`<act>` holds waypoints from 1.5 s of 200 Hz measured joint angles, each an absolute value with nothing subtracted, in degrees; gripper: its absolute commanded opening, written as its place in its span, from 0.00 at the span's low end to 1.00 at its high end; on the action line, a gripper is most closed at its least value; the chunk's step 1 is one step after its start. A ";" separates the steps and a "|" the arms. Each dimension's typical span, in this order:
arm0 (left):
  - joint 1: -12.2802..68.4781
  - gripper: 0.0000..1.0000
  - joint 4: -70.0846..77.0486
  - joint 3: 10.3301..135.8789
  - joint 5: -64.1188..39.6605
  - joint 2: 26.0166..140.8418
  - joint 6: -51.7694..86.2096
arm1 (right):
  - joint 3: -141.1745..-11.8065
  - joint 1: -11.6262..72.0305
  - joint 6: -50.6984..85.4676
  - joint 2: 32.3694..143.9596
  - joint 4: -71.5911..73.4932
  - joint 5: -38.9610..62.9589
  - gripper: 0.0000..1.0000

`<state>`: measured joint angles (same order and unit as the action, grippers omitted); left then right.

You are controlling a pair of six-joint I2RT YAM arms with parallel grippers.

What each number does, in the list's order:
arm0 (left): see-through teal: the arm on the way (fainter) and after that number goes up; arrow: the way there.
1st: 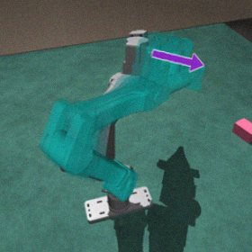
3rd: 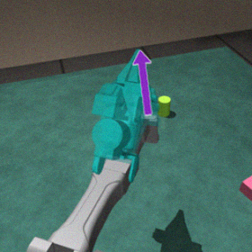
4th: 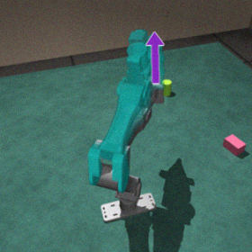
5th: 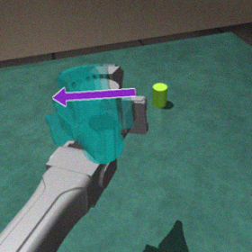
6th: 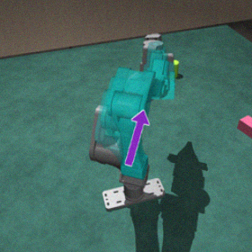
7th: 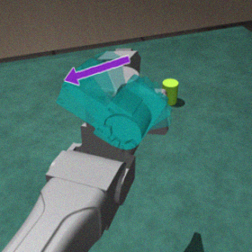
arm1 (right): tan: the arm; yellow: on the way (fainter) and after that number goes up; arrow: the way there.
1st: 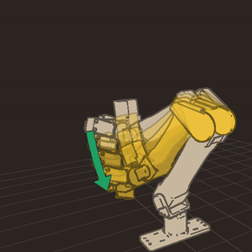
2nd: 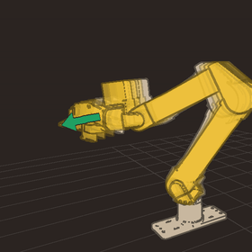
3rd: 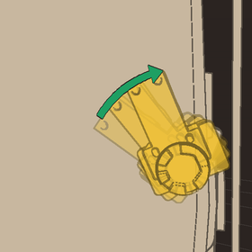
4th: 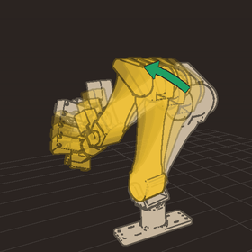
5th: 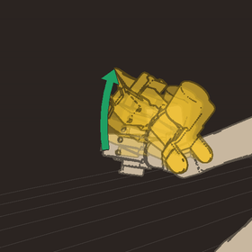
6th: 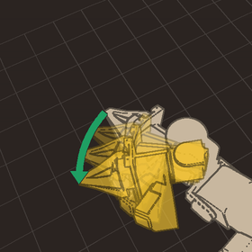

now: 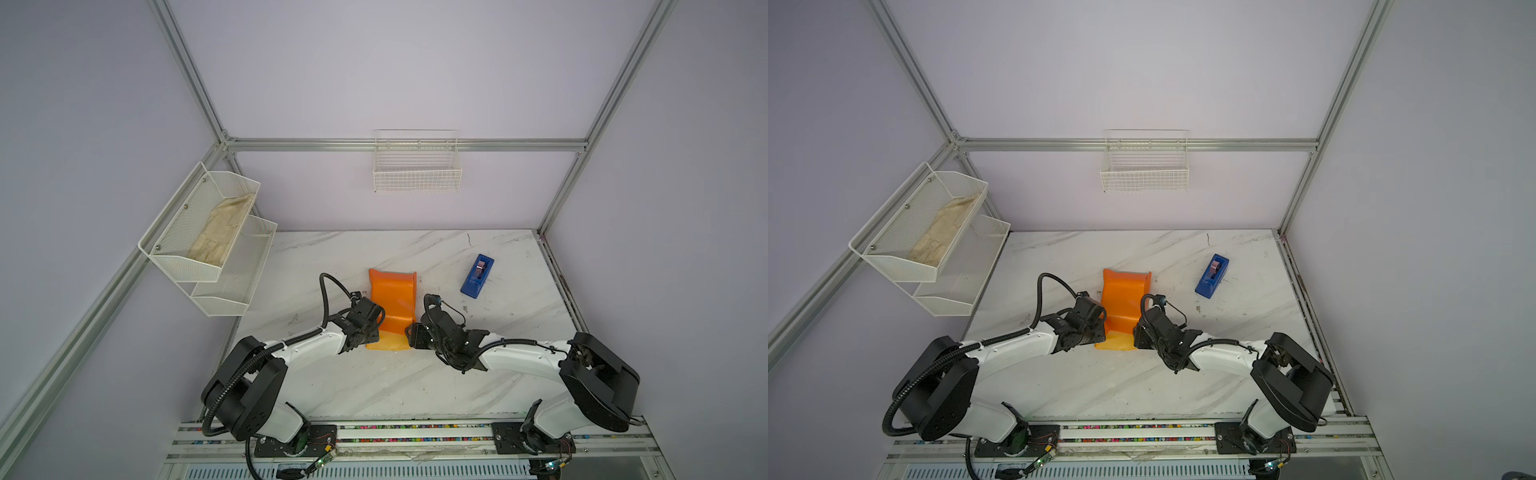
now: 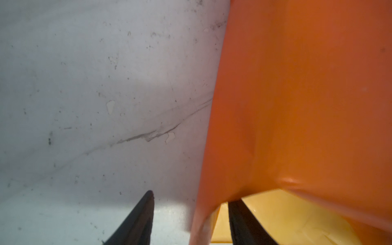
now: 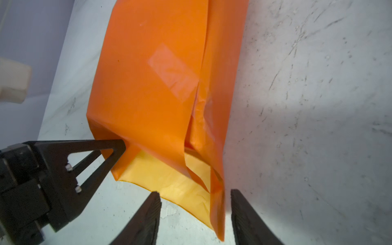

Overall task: Wrap a gift box in wrapping paper
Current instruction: Fold the third fold of the wrapping paper on the gift box.

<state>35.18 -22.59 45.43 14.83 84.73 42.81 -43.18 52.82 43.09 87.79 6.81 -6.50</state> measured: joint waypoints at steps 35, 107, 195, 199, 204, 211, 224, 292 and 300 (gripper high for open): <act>33.82 0.63 -22.90 47.59 14.66 85.01 41.39 | -46.94 52.12 43.22 92.90 6.83 -7.16 0.60; 32.25 0.58 -22.92 48.86 13.65 88.31 39.66 | -51.03 50.17 42.68 100.53 6.94 -9.32 0.51; 31.59 0.54 -19.49 48.86 13.28 90.74 39.42 | -51.16 49.39 42.57 102.91 8.54 -11.16 0.39; 31.59 0.53 -19.27 48.86 13.28 90.80 39.46 | -51.16 49.39 42.41 103.11 8.60 -11.22 0.39; 31.59 0.53 -18.96 48.86 13.28 90.89 39.44 | -51.18 49.39 42.39 103.31 8.75 -11.40 0.38; 31.59 0.51 -18.50 48.86 13.30 91.11 39.46 | -51.27 49.39 42.28 103.53 8.99 -11.64 0.37; 31.59 0.49 -17.87 48.86 13.28 91.53 39.48 | -51.55 49.39 42.13 103.74 9.34 -11.77 0.34; 31.57 0.32 -16.14 48.86 13.04 93.06 39.83 | -51.96 49.36 41.69 103.94 10.09 -12.21 0.17; 31.57 0.29 -15.92 48.86 12.93 93.08 39.90 | -51.96 49.36 41.65 103.94 10.09 -12.21 0.14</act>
